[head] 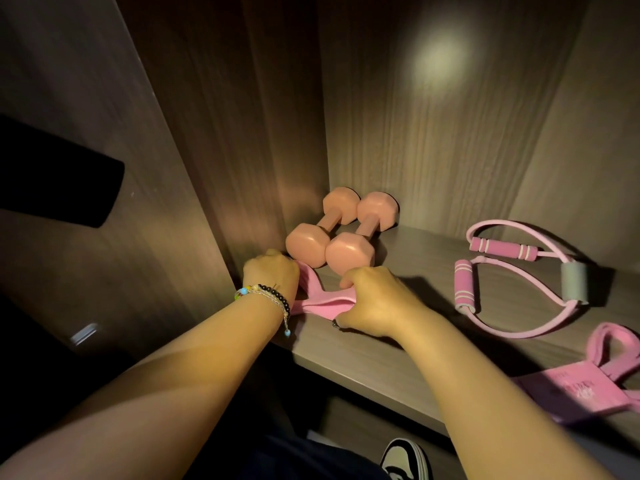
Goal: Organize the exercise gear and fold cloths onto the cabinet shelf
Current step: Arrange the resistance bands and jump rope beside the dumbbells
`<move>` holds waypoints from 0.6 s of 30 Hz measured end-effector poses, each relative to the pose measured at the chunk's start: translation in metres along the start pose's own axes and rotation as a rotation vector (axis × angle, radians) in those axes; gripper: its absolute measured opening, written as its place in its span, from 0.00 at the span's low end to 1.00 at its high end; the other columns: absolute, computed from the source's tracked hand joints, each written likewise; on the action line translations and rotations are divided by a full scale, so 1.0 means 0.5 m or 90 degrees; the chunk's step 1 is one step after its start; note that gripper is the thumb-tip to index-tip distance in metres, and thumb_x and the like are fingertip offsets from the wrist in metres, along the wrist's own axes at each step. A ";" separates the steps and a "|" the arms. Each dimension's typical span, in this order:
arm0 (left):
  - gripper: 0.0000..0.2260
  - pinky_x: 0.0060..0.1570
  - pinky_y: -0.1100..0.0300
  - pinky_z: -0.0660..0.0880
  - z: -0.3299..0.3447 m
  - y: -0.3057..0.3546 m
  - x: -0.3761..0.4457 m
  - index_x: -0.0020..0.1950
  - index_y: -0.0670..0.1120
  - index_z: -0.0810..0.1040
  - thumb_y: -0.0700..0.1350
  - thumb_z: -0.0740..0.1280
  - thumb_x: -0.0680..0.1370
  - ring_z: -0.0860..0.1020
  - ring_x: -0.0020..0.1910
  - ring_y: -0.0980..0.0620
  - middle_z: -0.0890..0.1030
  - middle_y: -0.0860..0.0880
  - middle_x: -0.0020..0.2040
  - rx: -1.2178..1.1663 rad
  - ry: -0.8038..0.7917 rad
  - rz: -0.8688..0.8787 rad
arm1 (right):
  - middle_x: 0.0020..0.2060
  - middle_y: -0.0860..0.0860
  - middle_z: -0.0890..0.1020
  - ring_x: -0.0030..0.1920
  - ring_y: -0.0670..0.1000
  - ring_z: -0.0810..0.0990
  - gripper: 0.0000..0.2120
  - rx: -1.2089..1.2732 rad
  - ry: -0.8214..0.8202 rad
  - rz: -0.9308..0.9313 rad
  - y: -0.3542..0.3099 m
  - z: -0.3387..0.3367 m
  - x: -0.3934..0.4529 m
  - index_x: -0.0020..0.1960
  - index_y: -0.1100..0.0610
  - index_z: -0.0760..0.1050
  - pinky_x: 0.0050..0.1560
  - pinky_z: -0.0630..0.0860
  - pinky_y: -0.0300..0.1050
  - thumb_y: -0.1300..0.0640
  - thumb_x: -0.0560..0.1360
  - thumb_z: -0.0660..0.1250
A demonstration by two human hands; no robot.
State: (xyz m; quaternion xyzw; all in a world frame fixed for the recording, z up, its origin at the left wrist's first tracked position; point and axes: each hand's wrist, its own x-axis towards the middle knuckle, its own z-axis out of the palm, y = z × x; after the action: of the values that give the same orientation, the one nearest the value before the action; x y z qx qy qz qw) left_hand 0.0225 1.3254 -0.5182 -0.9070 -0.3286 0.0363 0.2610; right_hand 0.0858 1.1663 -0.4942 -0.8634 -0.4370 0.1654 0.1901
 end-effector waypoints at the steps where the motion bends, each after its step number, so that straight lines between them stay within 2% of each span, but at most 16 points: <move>1: 0.13 0.41 0.56 0.67 0.002 0.002 -0.003 0.63 0.43 0.74 0.39 0.57 0.80 0.78 0.54 0.45 0.74 0.44 0.59 -0.003 -0.001 -0.004 | 0.43 0.50 0.79 0.42 0.51 0.77 0.15 -0.005 0.002 -0.002 -0.001 -0.002 0.000 0.51 0.54 0.76 0.35 0.74 0.44 0.55 0.68 0.76; 2: 0.13 0.40 0.56 0.67 0.004 0.003 -0.005 0.63 0.43 0.74 0.39 0.57 0.81 0.79 0.54 0.45 0.73 0.44 0.59 -0.007 -0.003 -0.008 | 0.40 0.50 0.78 0.40 0.51 0.77 0.12 -0.017 0.007 -0.006 -0.001 -0.002 -0.001 0.48 0.54 0.76 0.32 0.70 0.42 0.55 0.68 0.76; 4: 0.13 0.39 0.56 0.67 0.007 0.002 -0.004 0.63 0.43 0.74 0.40 0.58 0.80 0.79 0.52 0.46 0.73 0.44 0.58 -0.009 -0.010 -0.013 | 0.37 0.49 0.76 0.39 0.51 0.76 0.10 -0.061 0.026 -0.025 -0.002 0.003 -0.006 0.46 0.55 0.74 0.31 0.67 0.41 0.56 0.70 0.74; 7: 0.14 0.37 0.57 0.68 0.003 -0.003 0.002 0.63 0.43 0.73 0.41 0.63 0.78 0.80 0.50 0.47 0.72 0.45 0.57 -0.019 -0.025 -0.010 | 0.44 0.51 0.78 0.43 0.54 0.77 0.11 -0.145 0.083 -0.074 -0.002 0.017 -0.014 0.53 0.56 0.73 0.39 0.75 0.47 0.60 0.72 0.71; 9: 0.15 0.37 0.56 0.69 0.002 -0.005 0.002 0.63 0.43 0.73 0.41 0.64 0.76 0.80 0.50 0.47 0.72 0.45 0.57 -0.033 -0.035 -0.011 | 0.49 0.52 0.78 0.46 0.53 0.78 0.14 -0.136 0.104 -0.092 0.001 0.019 -0.013 0.55 0.55 0.72 0.43 0.76 0.48 0.60 0.72 0.71; 14: 0.16 0.37 0.56 0.69 0.008 -0.001 0.007 0.64 0.42 0.73 0.41 0.65 0.77 0.79 0.52 0.46 0.71 0.44 0.59 -0.061 -0.047 -0.020 | 0.51 0.51 0.76 0.48 0.53 0.76 0.21 -0.119 0.073 -0.108 0.001 0.016 -0.007 0.59 0.54 0.71 0.41 0.73 0.46 0.61 0.69 0.73; 18: 0.15 0.40 0.57 0.68 0.010 0.008 0.012 0.67 0.41 0.69 0.39 0.58 0.80 0.79 0.54 0.46 0.70 0.44 0.62 -0.046 -0.054 -0.023 | 0.51 0.53 0.79 0.48 0.55 0.79 0.21 -0.128 0.050 -0.085 -0.003 0.014 -0.012 0.61 0.55 0.71 0.42 0.77 0.48 0.62 0.70 0.72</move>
State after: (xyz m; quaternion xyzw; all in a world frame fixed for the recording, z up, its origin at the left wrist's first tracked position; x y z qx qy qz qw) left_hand 0.0283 1.3286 -0.5238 -0.9072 -0.3570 0.0580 0.2148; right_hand 0.0782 1.1635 -0.4988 -0.8528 -0.5003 0.0741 0.1303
